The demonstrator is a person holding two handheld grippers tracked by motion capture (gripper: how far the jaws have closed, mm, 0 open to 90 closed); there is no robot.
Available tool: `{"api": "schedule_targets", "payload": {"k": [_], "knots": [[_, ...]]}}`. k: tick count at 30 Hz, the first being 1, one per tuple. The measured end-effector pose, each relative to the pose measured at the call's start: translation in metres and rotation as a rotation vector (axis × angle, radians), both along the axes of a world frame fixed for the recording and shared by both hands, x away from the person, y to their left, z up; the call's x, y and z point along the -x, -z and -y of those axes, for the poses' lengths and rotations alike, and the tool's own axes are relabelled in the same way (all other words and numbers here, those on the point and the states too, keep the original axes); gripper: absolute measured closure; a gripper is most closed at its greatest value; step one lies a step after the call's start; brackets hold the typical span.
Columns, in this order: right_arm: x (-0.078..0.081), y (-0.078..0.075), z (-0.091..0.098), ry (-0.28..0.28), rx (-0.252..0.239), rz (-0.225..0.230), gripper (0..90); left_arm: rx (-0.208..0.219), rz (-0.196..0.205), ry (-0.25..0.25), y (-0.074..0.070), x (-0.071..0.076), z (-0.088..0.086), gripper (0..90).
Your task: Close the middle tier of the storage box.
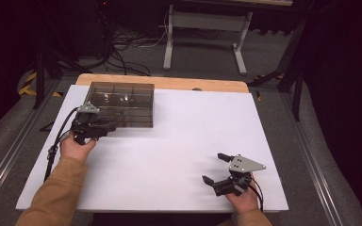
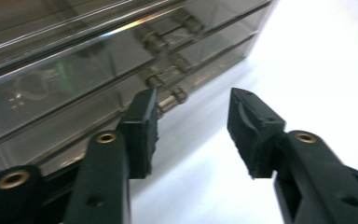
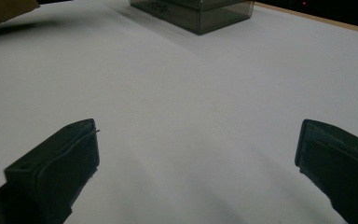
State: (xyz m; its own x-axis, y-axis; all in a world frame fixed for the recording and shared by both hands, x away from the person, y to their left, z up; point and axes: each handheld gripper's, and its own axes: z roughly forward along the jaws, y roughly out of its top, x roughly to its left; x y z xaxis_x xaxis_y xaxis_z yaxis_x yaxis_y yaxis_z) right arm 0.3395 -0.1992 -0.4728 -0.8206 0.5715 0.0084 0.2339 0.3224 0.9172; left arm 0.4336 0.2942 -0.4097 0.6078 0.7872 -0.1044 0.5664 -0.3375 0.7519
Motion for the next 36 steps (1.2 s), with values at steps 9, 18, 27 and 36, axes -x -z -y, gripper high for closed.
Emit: {"api": "schedule_targets", "payload": {"k": [9,18,27,36], "knots": [[0.000,0.000,0.002,-0.001,-0.019,-0.008,0.1,0.056,-0.002,0.112,-0.011,0.017,0.002,26.0],[-0.001,0.000,0.001,-0.005,-0.017,-0.014,0.1,0.105,0.013,0.175,-0.014,0.035,0.008,1.2],[-0.002,-0.001,0.000,-0.015,-0.017,-0.018,0.1,0.111,0.098,0.200,-0.009,0.058,0.013,0.2],[-0.002,0.000,0.000,-0.016,-0.015,-0.012,0.1,0.138,0.114,0.254,0.011,0.074,0.018,0.3]]}}
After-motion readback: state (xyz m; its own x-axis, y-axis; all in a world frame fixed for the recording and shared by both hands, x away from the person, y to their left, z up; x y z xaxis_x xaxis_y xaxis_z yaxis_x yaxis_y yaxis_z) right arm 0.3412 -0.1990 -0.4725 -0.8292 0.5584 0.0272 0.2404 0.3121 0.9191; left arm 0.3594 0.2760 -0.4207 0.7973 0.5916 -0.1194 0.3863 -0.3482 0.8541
